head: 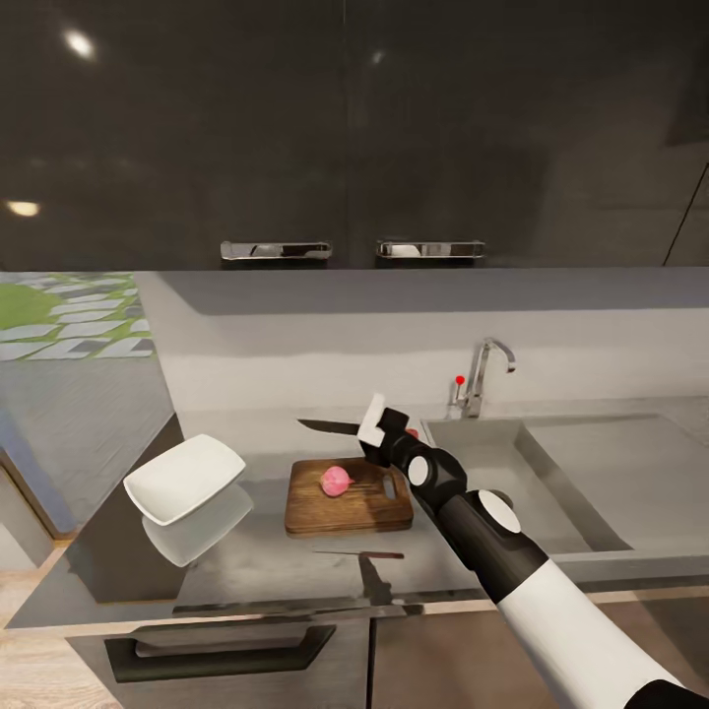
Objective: In the kitchen, take the Vidalia onion out of the sink, dice it on the chopping board with the paring knife, put the diced onion into the bowl on the countertop, then place both the paring knife and the chopping board into the sink.
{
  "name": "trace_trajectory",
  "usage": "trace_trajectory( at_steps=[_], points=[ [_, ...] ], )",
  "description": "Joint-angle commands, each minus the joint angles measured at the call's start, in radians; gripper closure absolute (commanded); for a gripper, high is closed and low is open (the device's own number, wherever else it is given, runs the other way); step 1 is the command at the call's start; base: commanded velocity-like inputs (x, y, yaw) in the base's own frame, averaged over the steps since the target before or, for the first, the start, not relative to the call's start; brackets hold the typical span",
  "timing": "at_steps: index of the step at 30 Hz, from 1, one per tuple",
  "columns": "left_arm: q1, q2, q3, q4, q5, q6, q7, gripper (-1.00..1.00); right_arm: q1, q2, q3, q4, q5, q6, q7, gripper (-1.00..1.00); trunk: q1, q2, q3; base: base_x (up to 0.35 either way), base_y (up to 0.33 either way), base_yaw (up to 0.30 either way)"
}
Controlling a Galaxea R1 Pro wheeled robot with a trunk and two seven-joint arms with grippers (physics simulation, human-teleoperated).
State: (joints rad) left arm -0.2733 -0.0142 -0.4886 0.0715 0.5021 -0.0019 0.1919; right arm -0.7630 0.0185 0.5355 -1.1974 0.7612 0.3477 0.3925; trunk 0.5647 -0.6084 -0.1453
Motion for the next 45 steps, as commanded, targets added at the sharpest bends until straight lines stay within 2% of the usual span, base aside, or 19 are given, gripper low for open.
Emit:
trace_trajectory(
  at_steps=[1,4,7,11,13,16,33,45],
  points=[
    [-0.001,-0.001,-0.008,0.002,0.007,-0.002,0.001,-1.0,-0.001,0.0,0.004,-0.002,0.011,0.004,0.006,1.0,0.0,-0.002,-0.002,0.0,0.0,0.0],
    [-0.001,-0.002,-0.008,0.002,0.007,-0.006,0.001,-1.0,-0.001,0.0,0.042,-0.002,0.022,0.004,-0.006,1.0,0.0,-0.002,-0.002,0.0,0.0,0.0],
    [-0.001,-0.003,-0.008,0.002,0.007,-0.007,0.001,-1.0,-0.001,0.0,0.084,0.0,0.025,0.005,-0.09,1.0,0.0,-0.002,-0.002,0.0,0.0,0.0],
    [-0.001,-0.003,-0.008,0.002,0.007,-0.007,0.001,-1.0,-0.001,-0.001,0.175,0.0,0.027,0.009,-0.173,1.0,0.0,-0.002,-0.002,0.0,0.0,0.0],
    [-0.001,-0.004,-0.008,0.002,0.007,-0.007,0.001,-1.0,-0.001,-0.001,0.201,-0.001,0.027,0.01,-0.202,1.0,0.0,-0.002,-0.002,0.0,0.0,0.0],
    [-0.001,-0.004,-0.008,0.002,0.007,-0.007,0.001,-1.0,-0.001,-0.001,0.221,0.0,0.025,0.011,-0.235,1.0,0.0,-0.002,-0.002,0.0,0.0,0.0],
    [-0.001,-0.006,-0.008,0.003,0.007,-0.006,0.001,-1.0,-0.001,-0.005,0.23,0.038,0.022,0.009,-0.253,1.0,0.0,-0.002,-0.002,0.0,0.0,0.0],
    [-0.001,-0.006,-0.008,0.003,0.007,-0.006,0.001,-1.0,-0.001,-0.005,0.227,0.146,0.022,0.005,-0.254,1.0,0.0,-0.002,-0.002,0.0,0.0,0.0]
  ],
)
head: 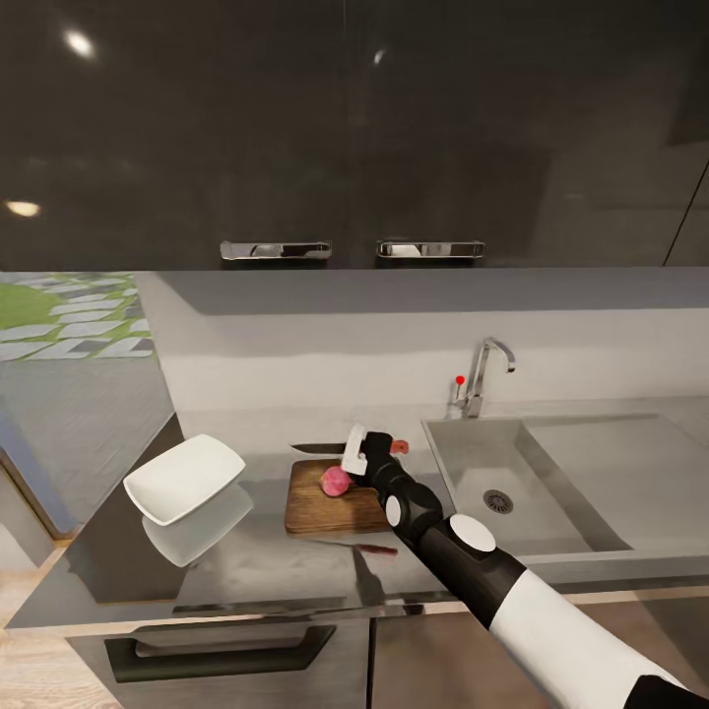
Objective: In the kitchen, take the Vidalia onion out of the sink, dice it on the chopping board with the paring knife, put the diced onion into the bowl on the countertop, then place both the paring knife and the chopping board into the sink.
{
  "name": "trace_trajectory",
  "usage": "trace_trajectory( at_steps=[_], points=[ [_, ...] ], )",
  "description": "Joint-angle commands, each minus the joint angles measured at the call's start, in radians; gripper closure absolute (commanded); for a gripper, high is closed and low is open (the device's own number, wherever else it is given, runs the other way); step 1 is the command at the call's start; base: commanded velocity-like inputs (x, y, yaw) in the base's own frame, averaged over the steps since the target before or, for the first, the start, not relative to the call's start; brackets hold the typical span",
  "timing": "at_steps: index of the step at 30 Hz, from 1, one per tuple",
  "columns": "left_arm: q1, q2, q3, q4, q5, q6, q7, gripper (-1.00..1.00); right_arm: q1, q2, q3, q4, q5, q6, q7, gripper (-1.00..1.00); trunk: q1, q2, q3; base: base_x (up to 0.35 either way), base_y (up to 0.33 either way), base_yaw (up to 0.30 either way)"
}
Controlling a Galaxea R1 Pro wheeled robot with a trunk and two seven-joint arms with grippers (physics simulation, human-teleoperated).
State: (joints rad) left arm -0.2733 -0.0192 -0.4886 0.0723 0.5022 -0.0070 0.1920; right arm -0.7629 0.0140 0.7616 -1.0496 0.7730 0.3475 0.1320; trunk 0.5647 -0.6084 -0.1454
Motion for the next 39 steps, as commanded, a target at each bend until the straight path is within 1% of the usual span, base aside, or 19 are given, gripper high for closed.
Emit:
trace_trajectory(
  at_steps=[1,19,28,39],
  points=[
    [-0.001,-0.001,-0.008,0.002,0.007,-0.001,0.001,-1.0,-0.001,0.0,0.001,0.001,0.011,0.006,0.006,1.0,0.0,-0.002,-0.002,0.0,0.0,0.0],
    [-0.001,-0.001,-0.008,0.003,0.008,-0.001,0.001,-1.0,-0.001,0.0,0.002,0.008,0.006,0.005,0.008,1.0,0.0,-0.002,-0.002,0.0,0.0,0.0],
    [-0.001,-0.001,-0.008,0.003,0.008,-0.001,0.001,-1.0,-0.001,0.0,0.002,0.011,0.006,-0.027,0.01,1.0,0.0,-0.002,-0.002,0.0,0.0,0.0],
    [-0.001,-0.001,-0.008,0.003,0.007,-0.001,0.001,-1.0,-0.001,0.001,0.003,0.017,0.006,-0.03,0.011,1.0,0.0,-0.002,-0.002,0.0,0.0,0.0]
  ],
)
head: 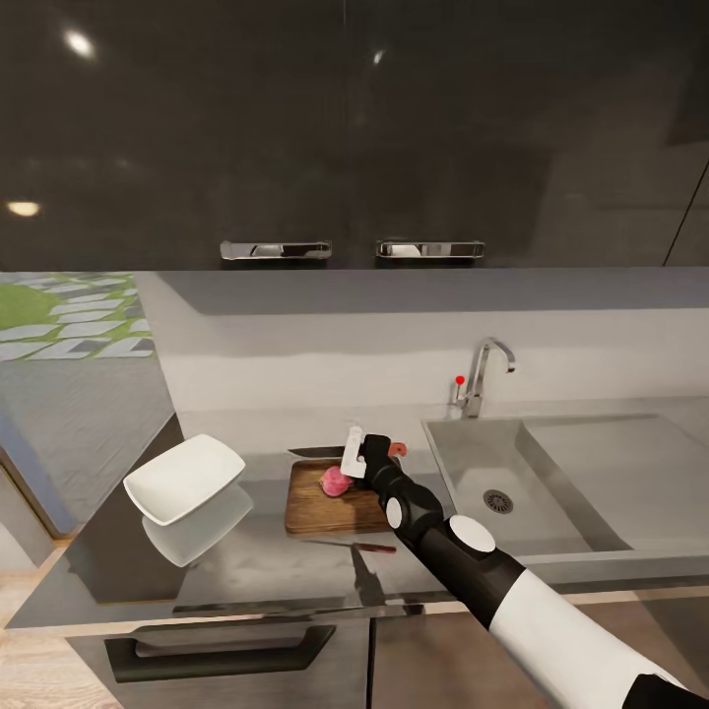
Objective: In the kitchen, take the Vidalia onion out of the sink, dice it on the chopping board with the paring knife, put the diced onion into the bowl on the countertop, then place both the paring knife and the chopping board into the sink.
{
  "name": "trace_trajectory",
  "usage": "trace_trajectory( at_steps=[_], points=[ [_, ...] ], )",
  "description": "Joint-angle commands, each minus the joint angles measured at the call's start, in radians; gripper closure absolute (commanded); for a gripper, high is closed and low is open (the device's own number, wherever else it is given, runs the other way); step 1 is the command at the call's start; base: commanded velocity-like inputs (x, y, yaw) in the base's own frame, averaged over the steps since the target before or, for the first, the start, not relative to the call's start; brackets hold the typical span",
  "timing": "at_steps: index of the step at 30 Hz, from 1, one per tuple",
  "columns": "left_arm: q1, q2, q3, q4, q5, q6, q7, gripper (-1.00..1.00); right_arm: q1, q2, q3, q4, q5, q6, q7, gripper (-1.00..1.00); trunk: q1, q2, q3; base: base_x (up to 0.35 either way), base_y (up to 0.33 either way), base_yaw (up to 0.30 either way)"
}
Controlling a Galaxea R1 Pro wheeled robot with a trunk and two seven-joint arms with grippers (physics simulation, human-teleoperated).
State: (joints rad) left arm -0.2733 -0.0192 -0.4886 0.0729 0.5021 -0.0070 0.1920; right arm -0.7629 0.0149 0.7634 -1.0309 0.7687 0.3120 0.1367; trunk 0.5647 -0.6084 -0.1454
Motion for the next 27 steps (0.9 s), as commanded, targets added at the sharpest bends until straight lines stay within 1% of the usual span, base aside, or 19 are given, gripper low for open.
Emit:
trace_trajectory(
  at_steps=[1,17,27],
  points=[
    [-0.001,-0.001,-0.008,0.002,0.007,-0.001,0.001,-1.0,-0.001,0.0,0.002,-0.001,0.011,0.006,0.006,1.0,0.0,-0.002,-0.002,0.0,0.0,0.0],
    [-0.001,-0.002,-0.008,0.002,0.007,-0.001,0.001,-1.0,-0.001,0.002,0.002,0.005,0.009,0.007,0.009,1.0,0.0,-0.002,-0.002,0.0,0.0,0.0],
    [-0.001,-0.009,-0.008,0.002,0.007,-0.001,0.001,-1.0,-0.001,0.002,0.002,0.008,0.009,0.007,0.009,1.0,0.0,-0.002,-0.011,0.0,0.0,0.0]
  ],
)
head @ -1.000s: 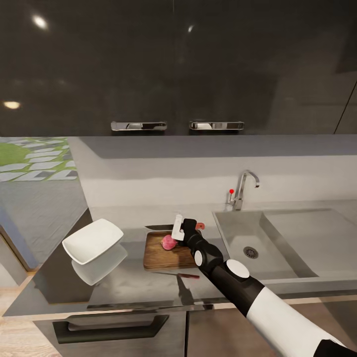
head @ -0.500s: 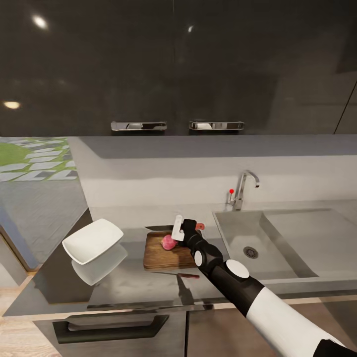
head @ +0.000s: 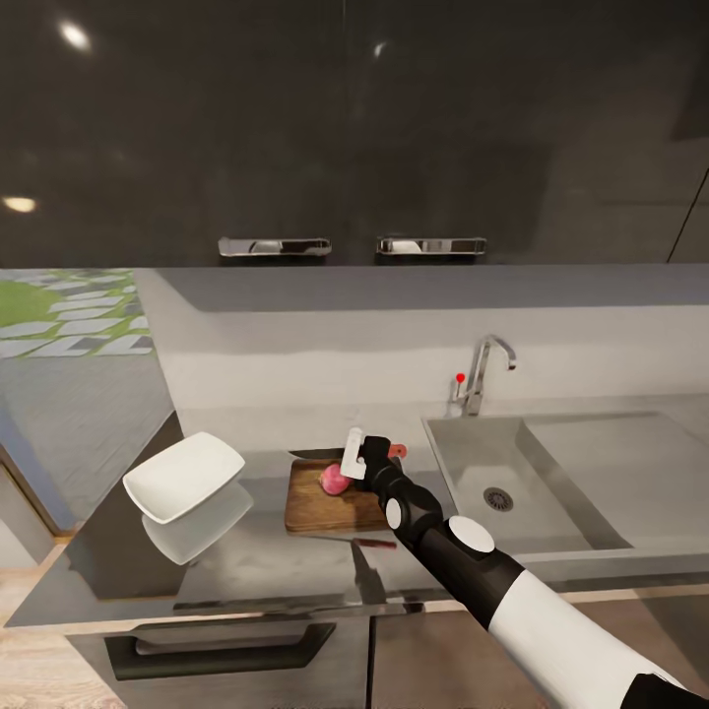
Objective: In the kitchen, take the Vidalia onion out of the sink, dice it on the chopping board with the paring knife, put the diced onion into the bowl on the countertop, then place both the paring knife and the chopping board into the sink.
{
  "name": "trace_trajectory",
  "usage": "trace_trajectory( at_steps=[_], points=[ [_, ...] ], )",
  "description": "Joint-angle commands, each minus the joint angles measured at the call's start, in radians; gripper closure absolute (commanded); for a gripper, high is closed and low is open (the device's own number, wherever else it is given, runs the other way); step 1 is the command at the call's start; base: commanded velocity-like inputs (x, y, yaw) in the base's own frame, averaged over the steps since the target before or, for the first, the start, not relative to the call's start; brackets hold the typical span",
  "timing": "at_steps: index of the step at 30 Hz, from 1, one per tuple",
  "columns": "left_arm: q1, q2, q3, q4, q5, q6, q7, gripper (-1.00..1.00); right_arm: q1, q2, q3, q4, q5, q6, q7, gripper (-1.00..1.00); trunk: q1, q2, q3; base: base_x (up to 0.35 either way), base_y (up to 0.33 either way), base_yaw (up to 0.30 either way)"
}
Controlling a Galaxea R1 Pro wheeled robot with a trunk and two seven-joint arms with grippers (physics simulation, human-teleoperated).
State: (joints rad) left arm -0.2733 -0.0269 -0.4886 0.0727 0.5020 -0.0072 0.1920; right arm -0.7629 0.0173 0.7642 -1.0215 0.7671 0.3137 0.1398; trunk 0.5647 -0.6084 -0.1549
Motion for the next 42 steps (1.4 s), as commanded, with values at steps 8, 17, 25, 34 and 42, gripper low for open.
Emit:
trace_trajectory(
  at_steps=[8,17,25,34,42],
  points=[
    [-0.001,-0.002,-0.008,0.002,0.007,-0.001,0.001,-1.0,-0.001,0.001,0.001,-0.002,0.011,0.006,0.006,1.0,0.0,-0.002,-0.012,0.0,0.0,0.0],
    [-0.001,-0.002,-0.008,0.002,0.007,-0.001,0.001,-1.0,-0.001,0.001,0.001,-0.002,0.011,0.005,0.006,1.0,0.0,-0.002,-0.023,0.0,0.0,0.0],
    [-0.001,-0.002,-0.008,0.002,0.007,-0.001,0.001,-1.0,-0.001,0.001,0.001,-0.002,0.011,0.005,0.006,1.0,0.0,-0.002,-0.033,0.0,0.0,0.0],
    [-0.001,-0.002,-0.008,0.002,0.007,-0.001,0.001,-1.0,-0.001,0.001,0.001,-0.002,0.011,0.005,0.006,1.0,0.0,-0.002,-0.044,0.0,0.0,0.0],
    [-0.001,-0.002,-0.008,0.002,0.007,-0.001,0.001,-1.0,-0.001,0.001,0.001,-0.002,0.011,0.005,0.006,1.0,0.0,-0.002,-0.054,0.0,0.0,0.0]
  ],
)
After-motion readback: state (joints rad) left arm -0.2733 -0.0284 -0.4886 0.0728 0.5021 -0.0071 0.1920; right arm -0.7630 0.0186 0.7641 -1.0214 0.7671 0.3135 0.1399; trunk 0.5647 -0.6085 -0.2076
